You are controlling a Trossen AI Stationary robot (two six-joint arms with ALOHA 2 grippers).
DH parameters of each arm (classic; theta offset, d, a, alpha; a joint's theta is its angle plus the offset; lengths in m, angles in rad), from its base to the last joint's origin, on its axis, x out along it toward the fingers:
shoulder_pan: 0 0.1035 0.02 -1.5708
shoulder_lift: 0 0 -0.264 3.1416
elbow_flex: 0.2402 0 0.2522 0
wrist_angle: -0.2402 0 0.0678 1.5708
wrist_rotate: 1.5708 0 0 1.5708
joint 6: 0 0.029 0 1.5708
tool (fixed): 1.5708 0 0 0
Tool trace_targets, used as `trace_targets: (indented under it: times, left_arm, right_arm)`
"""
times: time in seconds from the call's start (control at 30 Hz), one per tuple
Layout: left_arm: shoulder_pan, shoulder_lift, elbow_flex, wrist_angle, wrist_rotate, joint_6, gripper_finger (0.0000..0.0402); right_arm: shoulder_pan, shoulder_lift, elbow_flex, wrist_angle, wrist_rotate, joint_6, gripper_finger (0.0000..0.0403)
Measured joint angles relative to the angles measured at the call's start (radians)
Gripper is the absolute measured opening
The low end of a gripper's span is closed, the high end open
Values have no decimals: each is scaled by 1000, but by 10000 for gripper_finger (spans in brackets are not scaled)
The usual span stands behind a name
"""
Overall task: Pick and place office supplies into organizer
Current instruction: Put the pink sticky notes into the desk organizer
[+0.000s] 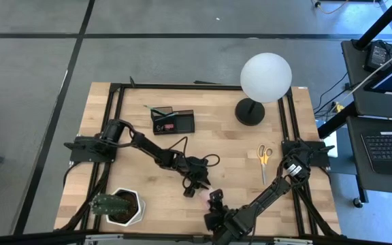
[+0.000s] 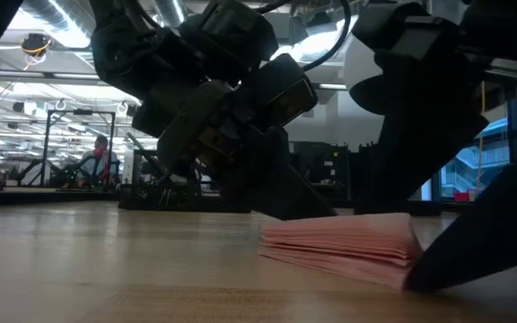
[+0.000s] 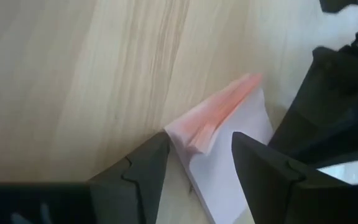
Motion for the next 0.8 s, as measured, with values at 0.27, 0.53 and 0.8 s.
trace_targets:
  times: [0.27,0.53,0.8]
  left_arm:
    - [3,0,0,-5,24,-43,97]
    - [1,0,0,-5,25,-51,97]
    - [1,0,0,-7,29,-54,97]
  right_arm:
    - [0,3,0,14,15,35,184]
    - [-3,4,1,-37,23,83,143]
    - [-5,5,-1,-86,30,157,97]
